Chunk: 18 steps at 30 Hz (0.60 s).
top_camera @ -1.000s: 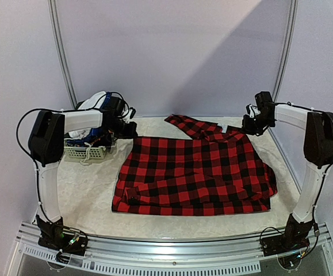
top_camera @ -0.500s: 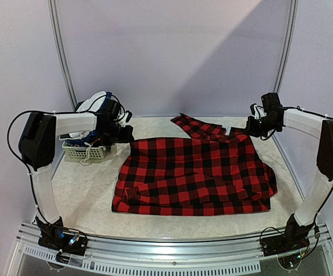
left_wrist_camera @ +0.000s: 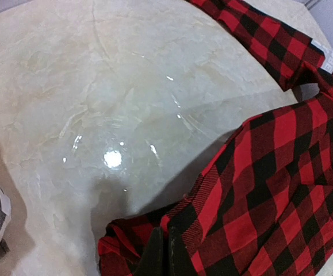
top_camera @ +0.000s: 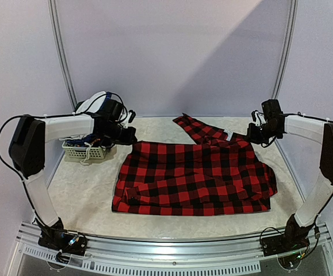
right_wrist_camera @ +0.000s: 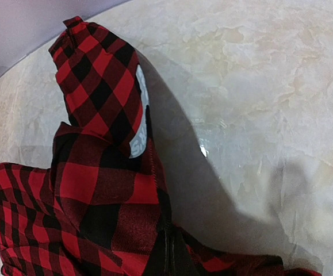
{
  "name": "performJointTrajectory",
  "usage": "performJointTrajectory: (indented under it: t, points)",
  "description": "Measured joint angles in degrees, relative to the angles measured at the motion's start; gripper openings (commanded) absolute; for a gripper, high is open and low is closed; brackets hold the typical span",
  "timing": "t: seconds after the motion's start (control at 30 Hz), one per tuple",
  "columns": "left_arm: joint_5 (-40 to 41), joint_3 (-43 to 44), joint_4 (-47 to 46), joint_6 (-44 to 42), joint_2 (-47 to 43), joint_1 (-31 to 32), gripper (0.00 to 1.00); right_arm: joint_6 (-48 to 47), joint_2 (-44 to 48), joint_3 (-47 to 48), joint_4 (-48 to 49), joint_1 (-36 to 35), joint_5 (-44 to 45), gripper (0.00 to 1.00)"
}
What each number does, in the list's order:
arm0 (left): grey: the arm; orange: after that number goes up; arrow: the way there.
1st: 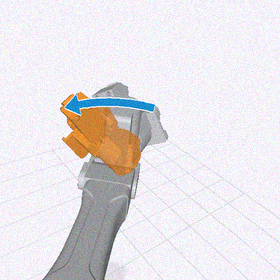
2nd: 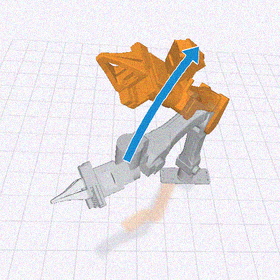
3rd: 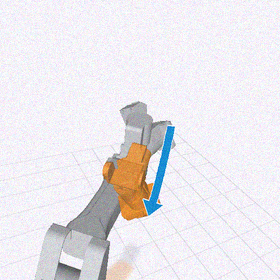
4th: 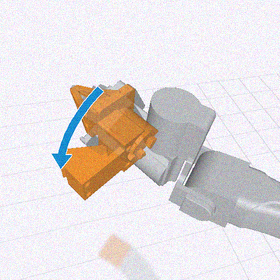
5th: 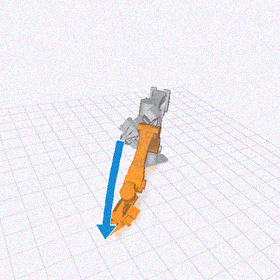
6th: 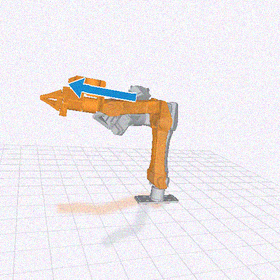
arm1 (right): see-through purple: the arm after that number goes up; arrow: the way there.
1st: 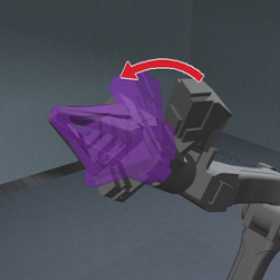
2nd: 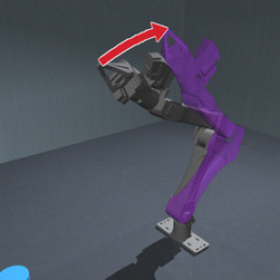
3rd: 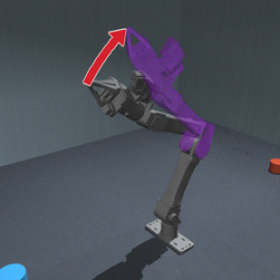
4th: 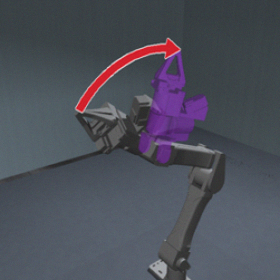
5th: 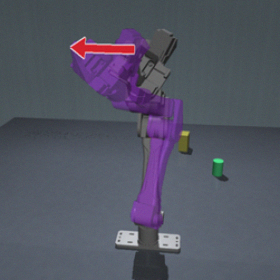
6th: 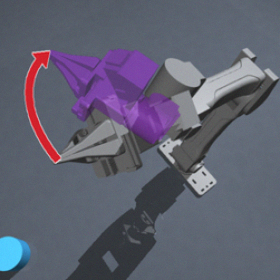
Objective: Fold and stack the mixed laundry pile
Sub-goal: Fold the 1/3-folded shirt at the center of the board.
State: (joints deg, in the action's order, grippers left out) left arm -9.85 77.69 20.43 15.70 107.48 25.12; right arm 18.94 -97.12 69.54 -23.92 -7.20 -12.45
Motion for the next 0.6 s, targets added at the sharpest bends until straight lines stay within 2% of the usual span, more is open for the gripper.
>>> performJointTrajectory:
  t: [0.27, 0.6]
  points:
    - [5.05, -3.23, 1.66, 0.02, -5.92, 6.01, 0.00, 0.35, 3.91, -6.05, 0.44, -0.04, 3.26, 0.01]
    - [8.48, -11.85, 2.19, 1.31, -6.97, 6.47, 0.00, 2.34, 7.26, -14.53, 2.56, -0.28, 6.56, 0.08]
